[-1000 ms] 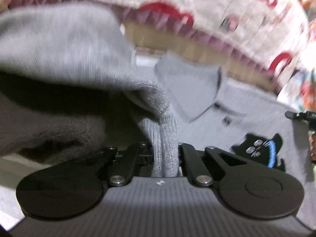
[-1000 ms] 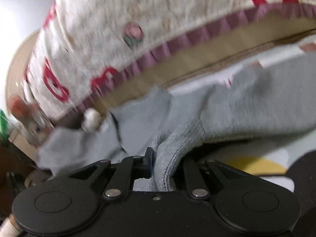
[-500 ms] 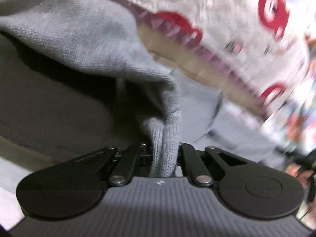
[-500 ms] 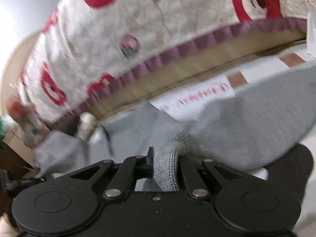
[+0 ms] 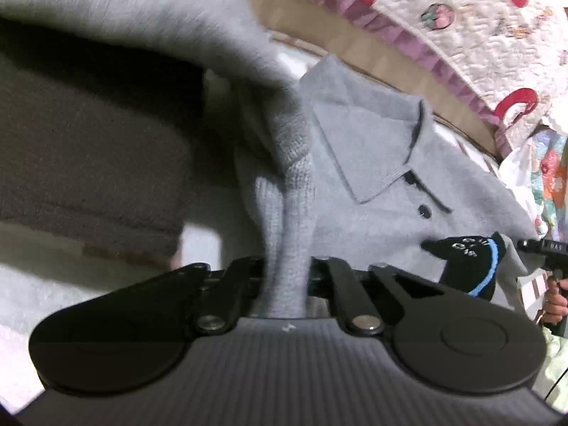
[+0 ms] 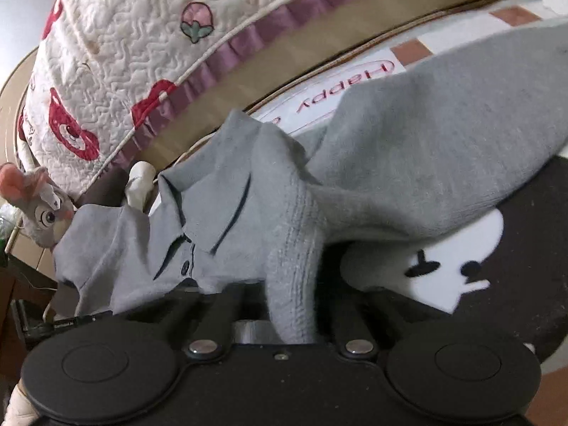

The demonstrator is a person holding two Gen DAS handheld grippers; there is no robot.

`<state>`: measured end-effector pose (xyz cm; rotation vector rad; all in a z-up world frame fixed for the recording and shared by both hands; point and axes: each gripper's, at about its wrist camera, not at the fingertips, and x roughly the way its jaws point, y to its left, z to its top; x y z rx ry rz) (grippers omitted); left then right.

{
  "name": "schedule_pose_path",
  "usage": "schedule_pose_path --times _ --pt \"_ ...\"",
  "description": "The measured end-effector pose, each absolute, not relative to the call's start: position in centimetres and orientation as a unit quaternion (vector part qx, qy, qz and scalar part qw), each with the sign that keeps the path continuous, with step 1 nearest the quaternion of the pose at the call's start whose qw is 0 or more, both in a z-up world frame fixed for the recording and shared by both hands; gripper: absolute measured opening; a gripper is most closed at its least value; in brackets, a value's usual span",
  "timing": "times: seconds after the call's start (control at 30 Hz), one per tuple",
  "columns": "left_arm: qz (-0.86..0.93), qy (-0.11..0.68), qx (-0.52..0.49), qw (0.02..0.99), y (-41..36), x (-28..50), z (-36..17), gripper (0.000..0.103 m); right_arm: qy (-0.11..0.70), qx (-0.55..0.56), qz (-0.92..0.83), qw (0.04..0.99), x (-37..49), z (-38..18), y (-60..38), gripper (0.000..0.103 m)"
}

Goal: Fold clothes
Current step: 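Lift the ribbed cuff upward with both grippers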

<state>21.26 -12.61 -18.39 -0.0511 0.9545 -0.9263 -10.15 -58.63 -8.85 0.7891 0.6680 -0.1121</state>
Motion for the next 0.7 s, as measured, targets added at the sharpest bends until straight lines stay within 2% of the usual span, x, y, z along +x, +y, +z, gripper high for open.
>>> schedule_pose_path --times 0.13,0.23,0.33,0.53,0.7 --pt "-0.461 0.366 -0.106 0.802 -10.2 21.4 -13.0 0.004 0.227 0.401 -0.022 0.887 -11.1 -5.0 -58.8 0.007" --pt "-0.457 0.301 -0.099 0.831 -9.5 19.7 -10.1 0.004 0.182 0.408 -0.007 0.894 -11.7 -1.0 -59.0 0.007" --pt "-0.455 0.283 -0.138 0.833 -8.2 18.7 -7.4 0.003 0.120 0.427 0.002 0.896 -13.5 2.9 -59.3 0.007" --pt "-0.461 0.206 -0.169 0.846 -5.0 14.9 -1.1 0.003 0.101 0.361 0.004 0.927 -17.8 12.0 -58.3 0.007" --pt "-0.455 0.168 -0.179 0.856 -2.1 11.6 4.0 0.003 0.103 0.315 0.015 0.943 -21.4 17.2 -57.2 0.007"
